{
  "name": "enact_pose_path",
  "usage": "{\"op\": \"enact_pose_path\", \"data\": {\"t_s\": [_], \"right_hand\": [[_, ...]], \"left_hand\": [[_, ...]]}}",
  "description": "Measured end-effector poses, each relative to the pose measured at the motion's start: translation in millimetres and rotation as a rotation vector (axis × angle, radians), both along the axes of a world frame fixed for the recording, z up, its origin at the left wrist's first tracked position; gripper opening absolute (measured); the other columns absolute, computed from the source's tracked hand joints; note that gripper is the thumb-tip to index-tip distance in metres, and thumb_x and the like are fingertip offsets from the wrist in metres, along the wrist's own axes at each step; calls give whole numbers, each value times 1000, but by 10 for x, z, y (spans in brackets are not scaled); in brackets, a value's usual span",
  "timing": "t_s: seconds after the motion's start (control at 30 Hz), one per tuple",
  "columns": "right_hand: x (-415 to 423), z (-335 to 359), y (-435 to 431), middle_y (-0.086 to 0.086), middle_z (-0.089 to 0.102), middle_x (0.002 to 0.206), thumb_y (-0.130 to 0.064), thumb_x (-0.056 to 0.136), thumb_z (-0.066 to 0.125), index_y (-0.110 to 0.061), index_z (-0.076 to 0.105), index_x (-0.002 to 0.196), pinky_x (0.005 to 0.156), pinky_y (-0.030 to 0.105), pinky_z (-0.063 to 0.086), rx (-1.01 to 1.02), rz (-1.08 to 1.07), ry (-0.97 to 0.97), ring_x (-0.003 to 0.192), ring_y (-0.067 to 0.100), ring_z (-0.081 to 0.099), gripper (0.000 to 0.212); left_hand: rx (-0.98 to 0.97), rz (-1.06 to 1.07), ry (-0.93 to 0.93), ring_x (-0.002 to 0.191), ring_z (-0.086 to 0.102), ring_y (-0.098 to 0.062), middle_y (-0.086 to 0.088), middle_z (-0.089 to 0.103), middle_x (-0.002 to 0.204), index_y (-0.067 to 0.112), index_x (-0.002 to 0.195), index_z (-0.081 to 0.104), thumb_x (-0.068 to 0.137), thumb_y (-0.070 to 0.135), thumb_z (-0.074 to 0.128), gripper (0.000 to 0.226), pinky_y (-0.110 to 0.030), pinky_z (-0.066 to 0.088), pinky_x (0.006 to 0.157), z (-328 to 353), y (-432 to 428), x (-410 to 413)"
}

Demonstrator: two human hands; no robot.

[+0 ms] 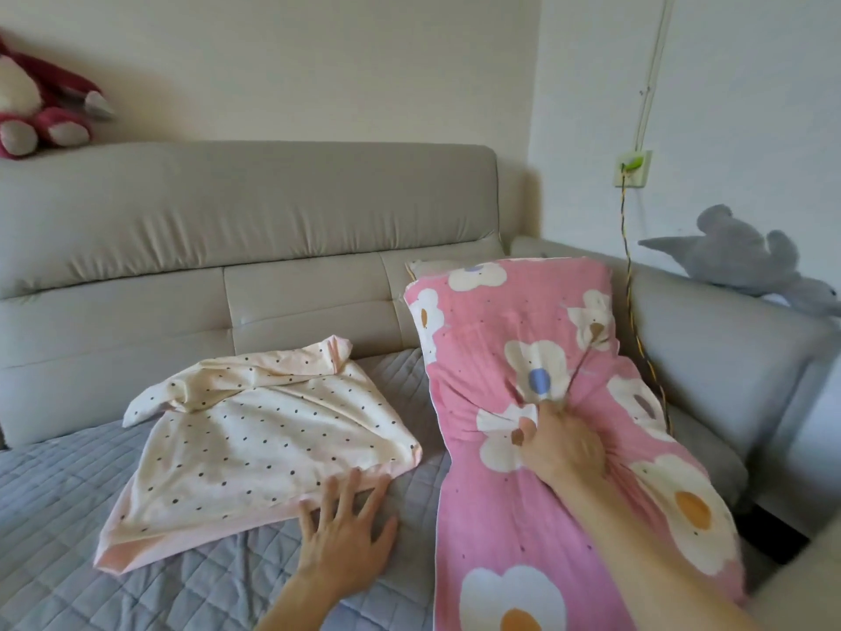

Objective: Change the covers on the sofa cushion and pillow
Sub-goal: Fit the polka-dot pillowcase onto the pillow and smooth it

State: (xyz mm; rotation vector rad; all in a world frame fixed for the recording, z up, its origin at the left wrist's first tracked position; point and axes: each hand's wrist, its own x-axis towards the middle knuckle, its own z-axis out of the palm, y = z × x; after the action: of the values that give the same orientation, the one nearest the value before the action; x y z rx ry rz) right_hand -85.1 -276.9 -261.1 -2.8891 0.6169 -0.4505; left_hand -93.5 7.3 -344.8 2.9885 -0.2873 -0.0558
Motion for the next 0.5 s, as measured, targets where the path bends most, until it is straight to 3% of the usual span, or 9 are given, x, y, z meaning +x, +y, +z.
{"op": "enact_pose_path", "data": {"t_s": [0.07,0.17,0.27,0.33,0.4,0.5], "right_hand": [[-16,32,22,10,69,104,-42,103,31,-13,52,116,77,38,49,99,28,-58,98,32,65,38],[-174,92,58,15,71,80,-34,101,41,-9,62,96,63,39,48,240,96,-409,79,40,67,33],[-526,75,178,7,54,49,-33,90,47,-9,58,68,43,29,34,199,280,-807,46,34,56,34],[-818,14,357,1,47,47,-30,88,49,-8,55,64,42,28,31,194,441,-864,42,24,49,33],[-1060,-34,584,-4,41,51,-25,86,53,-11,49,62,47,27,30,192,609,-858,45,14,41,28],[-1167,-64,770,-6,41,54,-22,86,57,-18,43,65,49,26,30,162,746,-762,48,12,40,26]], "left_hand": [[-122,36,68,150,4,-28,3,7,163,52,150,10,90,74,28,66,-58,8,117,113,7,68],[-552,159,147,145,22,-29,-6,24,158,45,151,16,62,96,38,105,-51,20,117,573,-82,94],[-1115,116,279,141,35,-31,-2,29,157,45,153,-2,58,89,61,122,-55,33,109,1116,-315,171],[-1346,115,274,135,42,-30,5,34,152,47,151,-9,51,86,69,133,-57,39,104,1456,-533,274],[-1398,230,125,128,47,-22,5,42,142,29,154,2,49,76,80,139,-48,38,111,1620,-663,304],[-1415,263,-126,110,64,-20,2,65,123,25,134,43,56,56,89,96,-43,49,101,1626,-471,177]]}}
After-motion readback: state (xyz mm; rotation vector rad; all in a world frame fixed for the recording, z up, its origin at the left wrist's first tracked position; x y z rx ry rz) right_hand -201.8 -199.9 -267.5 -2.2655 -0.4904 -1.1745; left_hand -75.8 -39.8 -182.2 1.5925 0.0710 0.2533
